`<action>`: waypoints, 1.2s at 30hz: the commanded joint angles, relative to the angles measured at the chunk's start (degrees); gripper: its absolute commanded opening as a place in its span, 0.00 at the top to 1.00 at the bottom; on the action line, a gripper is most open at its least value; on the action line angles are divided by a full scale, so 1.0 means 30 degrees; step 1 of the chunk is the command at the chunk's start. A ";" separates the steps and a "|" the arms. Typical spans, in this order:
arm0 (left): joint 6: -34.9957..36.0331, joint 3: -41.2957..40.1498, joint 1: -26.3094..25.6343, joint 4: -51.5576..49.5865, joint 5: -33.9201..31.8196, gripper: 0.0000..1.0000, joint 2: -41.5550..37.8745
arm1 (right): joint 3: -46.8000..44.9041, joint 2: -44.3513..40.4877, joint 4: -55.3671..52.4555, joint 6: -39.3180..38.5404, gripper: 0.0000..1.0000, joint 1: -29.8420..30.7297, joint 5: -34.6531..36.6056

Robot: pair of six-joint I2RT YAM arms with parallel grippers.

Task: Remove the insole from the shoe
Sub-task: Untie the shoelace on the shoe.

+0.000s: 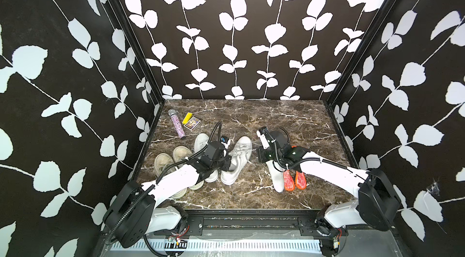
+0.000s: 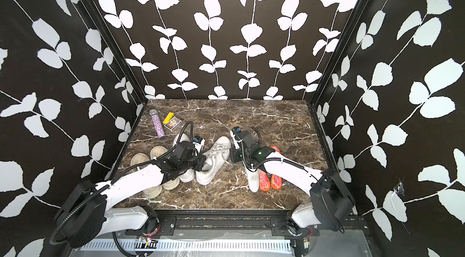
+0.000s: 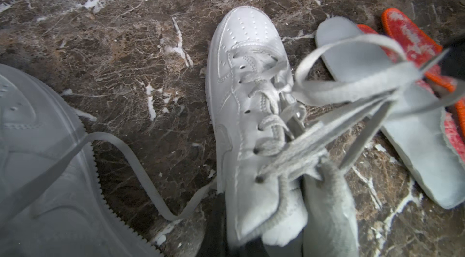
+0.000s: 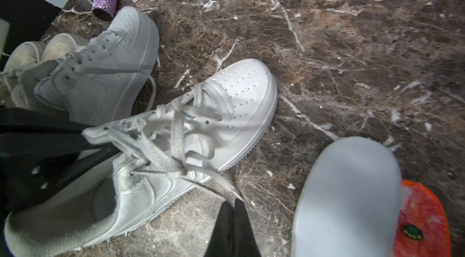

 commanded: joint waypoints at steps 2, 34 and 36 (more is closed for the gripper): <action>-0.0289 0.0002 0.0390 -0.1340 -0.1686 1.00 -0.0301 | -0.0683 -0.1681 -0.1431 0.0582 1.00 -0.1790 0.3707; 0.0443 0.0161 0.0390 -0.0261 0.0608 1.00 0.0086 | 0.0775 0.4453 0.4610 -0.0366 0.77 0.1492 -0.5020; 0.0489 0.0132 0.0397 -0.0252 0.0730 1.00 0.0052 | 0.1025 0.4731 0.4573 -0.0375 0.76 0.1493 -0.4485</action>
